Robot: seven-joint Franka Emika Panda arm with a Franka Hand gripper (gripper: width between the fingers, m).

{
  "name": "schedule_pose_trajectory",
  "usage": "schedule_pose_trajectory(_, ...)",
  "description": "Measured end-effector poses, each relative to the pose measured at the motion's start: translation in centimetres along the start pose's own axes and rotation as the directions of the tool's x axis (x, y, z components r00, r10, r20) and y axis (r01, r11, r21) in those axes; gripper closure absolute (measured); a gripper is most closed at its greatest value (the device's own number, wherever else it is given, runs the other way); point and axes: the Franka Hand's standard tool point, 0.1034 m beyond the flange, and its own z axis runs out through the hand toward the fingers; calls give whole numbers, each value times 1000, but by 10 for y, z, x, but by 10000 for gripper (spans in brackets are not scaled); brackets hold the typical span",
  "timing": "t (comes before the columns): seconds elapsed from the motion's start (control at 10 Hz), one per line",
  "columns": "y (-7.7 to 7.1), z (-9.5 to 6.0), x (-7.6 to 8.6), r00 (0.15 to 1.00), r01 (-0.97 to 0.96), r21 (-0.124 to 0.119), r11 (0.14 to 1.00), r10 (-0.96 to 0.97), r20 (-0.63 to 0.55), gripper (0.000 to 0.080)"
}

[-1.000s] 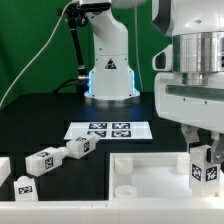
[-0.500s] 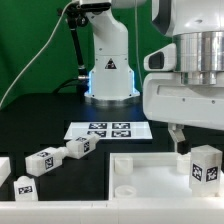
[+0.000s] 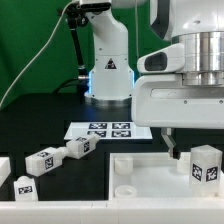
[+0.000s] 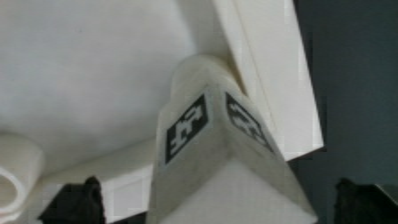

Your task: Assemble one leg

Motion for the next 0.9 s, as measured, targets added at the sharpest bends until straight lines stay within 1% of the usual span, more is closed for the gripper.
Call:
schedule_pose_trajectory(0.1, 0, 0, 0, 997, 76, -1, 997, -76, 0, 150)
schedule_pose_trajectory(0.2, -3, 0, -1, 976, 216, -15, 976, -217, -4, 150)
schedule_pose_trajectory(0.3, -9, 0, -4, 935, 355, -34, 934, -355, -6, 150)
schedule_pose_trajectory(0.5, -14, -1, -5, 876, 483, -34, 875, -483, -1, 150)
schedule_pose_trajectory(0.6, -13, -3, -4, 840, 543, -34, 839, -543, -1, 150)
schedule_pose_trajectory(0.7, -9, -3, -2, 808, 589, -36, 807, -590, 1, 150)
schedule_pose_trajectory(0.8, -6, -3, -1, 798, 602, -37, 798, -602, 3, 178)
schedule_pose_trajectory(0.9, -7, -3, -1, 803, 595, -36, 803, -596, 2, 178)
